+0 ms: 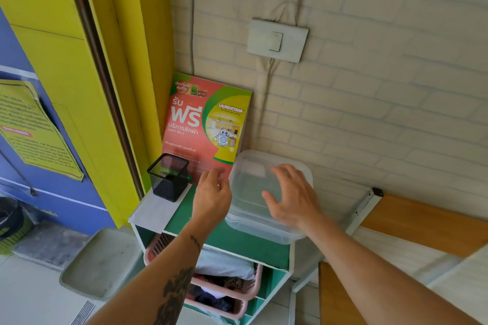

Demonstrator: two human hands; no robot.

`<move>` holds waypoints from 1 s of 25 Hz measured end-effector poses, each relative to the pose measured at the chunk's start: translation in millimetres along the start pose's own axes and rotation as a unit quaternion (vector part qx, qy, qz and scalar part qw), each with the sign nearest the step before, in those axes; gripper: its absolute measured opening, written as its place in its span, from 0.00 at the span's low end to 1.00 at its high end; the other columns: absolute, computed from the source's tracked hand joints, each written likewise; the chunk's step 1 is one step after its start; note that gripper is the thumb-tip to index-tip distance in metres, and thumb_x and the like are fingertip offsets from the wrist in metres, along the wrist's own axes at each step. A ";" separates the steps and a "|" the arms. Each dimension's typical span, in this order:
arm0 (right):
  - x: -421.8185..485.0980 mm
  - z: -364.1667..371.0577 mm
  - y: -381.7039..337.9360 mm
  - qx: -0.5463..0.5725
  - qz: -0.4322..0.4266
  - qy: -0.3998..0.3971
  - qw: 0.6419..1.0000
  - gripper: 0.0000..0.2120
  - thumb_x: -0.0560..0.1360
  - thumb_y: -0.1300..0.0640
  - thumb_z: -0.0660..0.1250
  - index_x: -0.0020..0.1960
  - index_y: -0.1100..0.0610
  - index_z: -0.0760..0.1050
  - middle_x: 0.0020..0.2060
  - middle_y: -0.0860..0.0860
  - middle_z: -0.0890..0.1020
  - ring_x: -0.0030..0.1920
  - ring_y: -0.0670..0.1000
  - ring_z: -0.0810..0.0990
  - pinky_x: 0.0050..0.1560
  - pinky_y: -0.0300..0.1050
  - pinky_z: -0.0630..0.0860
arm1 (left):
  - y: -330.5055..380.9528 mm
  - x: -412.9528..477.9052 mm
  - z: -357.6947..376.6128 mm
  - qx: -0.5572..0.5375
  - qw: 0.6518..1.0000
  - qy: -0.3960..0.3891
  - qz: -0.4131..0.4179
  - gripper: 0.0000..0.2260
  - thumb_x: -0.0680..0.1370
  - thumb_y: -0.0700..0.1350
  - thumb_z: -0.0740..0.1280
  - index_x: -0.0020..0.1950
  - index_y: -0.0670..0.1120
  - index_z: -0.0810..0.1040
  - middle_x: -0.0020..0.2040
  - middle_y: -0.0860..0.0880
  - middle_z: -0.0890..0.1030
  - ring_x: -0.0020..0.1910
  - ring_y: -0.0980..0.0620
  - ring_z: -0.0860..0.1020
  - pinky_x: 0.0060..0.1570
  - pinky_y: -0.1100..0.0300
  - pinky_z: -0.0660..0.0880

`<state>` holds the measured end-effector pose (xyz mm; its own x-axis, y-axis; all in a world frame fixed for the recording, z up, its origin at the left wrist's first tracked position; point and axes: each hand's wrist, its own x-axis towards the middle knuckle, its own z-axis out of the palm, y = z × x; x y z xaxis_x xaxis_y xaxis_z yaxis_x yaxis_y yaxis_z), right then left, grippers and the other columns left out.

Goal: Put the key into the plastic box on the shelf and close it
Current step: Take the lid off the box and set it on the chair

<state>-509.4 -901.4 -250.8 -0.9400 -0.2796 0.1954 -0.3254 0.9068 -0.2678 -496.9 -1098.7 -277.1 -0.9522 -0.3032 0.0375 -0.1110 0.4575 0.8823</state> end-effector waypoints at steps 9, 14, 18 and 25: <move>-19.9 10.3 32.9 0.245 0.260 0.025 0.934 0.30 0.77 0.47 0.65 0.76 0.52 0.61 0.74 0.53 0.66 0.72 0.56 0.67 0.69 0.52 0.65 | 13.6 1.7 14.6 0.070 0.987 -0.145 0.027 0.28 0.80 0.50 0.60 0.79 0.48 0.57 0.78 0.47 0.62 0.75 0.45 0.62 0.73 0.48 0.60; -15.5 5.1 25.4 0.281 0.254 0.074 0.923 0.25 0.76 0.48 0.66 0.72 0.50 0.67 0.74 0.54 0.67 0.73 0.54 0.66 0.71 0.51 0.64 | 26.2 1.2 18.4 0.055 0.993 -0.101 0.037 0.28 0.77 0.47 0.62 0.77 0.47 0.60 0.77 0.46 0.65 0.74 0.44 0.65 0.72 0.47 0.64; -16.0 -7.8 30.6 0.290 0.248 0.091 0.920 0.25 0.77 0.48 0.66 0.72 0.49 0.66 0.75 0.53 0.66 0.76 0.54 0.62 0.74 0.57 0.62 | 36.3 -3.6 22.8 0.036 0.996 -0.064 0.047 0.28 0.75 0.47 0.62 0.75 0.49 0.63 0.73 0.45 0.70 0.68 0.42 0.71 0.66 0.42 0.72; -60.6 -31.3 58.0 0.243 0.246 0.107 0.932 0.27 0.78 0.49 0.65 0.75 0.50 0.63 0.78 0.53 0.60 0.78 0.53 0.57 0.75 0.54 0.57 | 57.9 -45.5 59.7 0.090 0.990 0.000 0.104 0.26 0.75 0.43 0.63 0.74 0.44 0.65 0.71 0.44 0.72 0.69 0.42 0.70 0.68 0.46 0.68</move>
<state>-468.1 -822.0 -248.7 -0.9624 0.2498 0.1063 0.0831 0.6438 -0.7607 -476.9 -1008.5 -255.7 -0.9599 -0.1857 0.2099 0.0396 0.6516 0.7576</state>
